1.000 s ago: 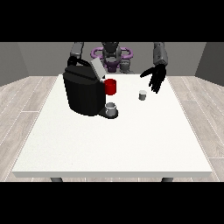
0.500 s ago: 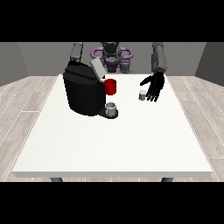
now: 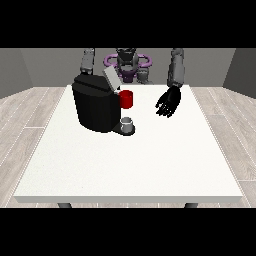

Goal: Insert the coffee pod into the coffee machine and close the lid

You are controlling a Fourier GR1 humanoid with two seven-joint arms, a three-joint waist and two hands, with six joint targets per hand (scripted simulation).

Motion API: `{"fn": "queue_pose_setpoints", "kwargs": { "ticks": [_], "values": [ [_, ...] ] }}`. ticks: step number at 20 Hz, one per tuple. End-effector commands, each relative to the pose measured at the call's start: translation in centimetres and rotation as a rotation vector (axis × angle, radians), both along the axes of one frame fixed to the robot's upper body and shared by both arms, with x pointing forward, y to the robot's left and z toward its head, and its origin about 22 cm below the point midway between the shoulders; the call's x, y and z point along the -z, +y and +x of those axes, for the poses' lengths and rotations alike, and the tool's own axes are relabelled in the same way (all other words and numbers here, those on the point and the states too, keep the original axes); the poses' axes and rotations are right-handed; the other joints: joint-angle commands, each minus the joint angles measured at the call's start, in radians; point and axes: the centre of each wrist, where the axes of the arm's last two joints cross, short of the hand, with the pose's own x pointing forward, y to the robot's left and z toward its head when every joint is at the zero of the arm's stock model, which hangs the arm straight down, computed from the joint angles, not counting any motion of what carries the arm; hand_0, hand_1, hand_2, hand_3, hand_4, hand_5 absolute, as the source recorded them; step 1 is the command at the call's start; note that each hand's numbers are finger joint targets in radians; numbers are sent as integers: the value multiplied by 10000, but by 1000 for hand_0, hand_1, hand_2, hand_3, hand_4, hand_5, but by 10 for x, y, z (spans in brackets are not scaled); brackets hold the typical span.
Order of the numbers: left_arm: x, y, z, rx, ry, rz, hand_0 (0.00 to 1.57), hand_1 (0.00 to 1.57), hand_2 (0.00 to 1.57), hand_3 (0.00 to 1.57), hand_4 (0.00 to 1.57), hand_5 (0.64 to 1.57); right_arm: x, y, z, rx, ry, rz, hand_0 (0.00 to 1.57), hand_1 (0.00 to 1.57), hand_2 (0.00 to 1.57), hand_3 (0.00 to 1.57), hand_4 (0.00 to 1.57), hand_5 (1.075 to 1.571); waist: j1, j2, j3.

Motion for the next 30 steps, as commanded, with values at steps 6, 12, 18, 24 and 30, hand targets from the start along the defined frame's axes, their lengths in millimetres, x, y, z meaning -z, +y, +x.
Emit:
{"fn": "queue_pose_setpoints", "kwargs": {
  "ticks": [6,12,18,24,30],
  "values": [
    [25,6,-4,251,1154,2305,877,877,1003,820,284,1571,13,3,-6,-304,131,47,0,0,0,0,0,1571,-251,-218,0],
    [28,-7,5,433,1868,2366,792,792,979,866,399,1571,32,-1,-9,76,793,356,0,0,0,0,0,1571,-135,-477,-1],
    [19,-9,13,974,1288,2124,1190,1190,1287,1216,506,1571,49,0,-17,667,1237,-773,0,0,0,0,0,1571,109,-808,-1],
    [8,-11,20,1375,1282,61,1449,1449,1434,1357,517,1571,52,-18,-18,801,1566,-681,0,0,0,0,0,1571,138,-1235,-1],
    [-36,-46,42,2169,2194,469,1371,1371,1379,1325,504,1571,57,-42,-9,1002,2290,-500,0,0,0,0,0,1571,349,-2222,5]
  ]
}}
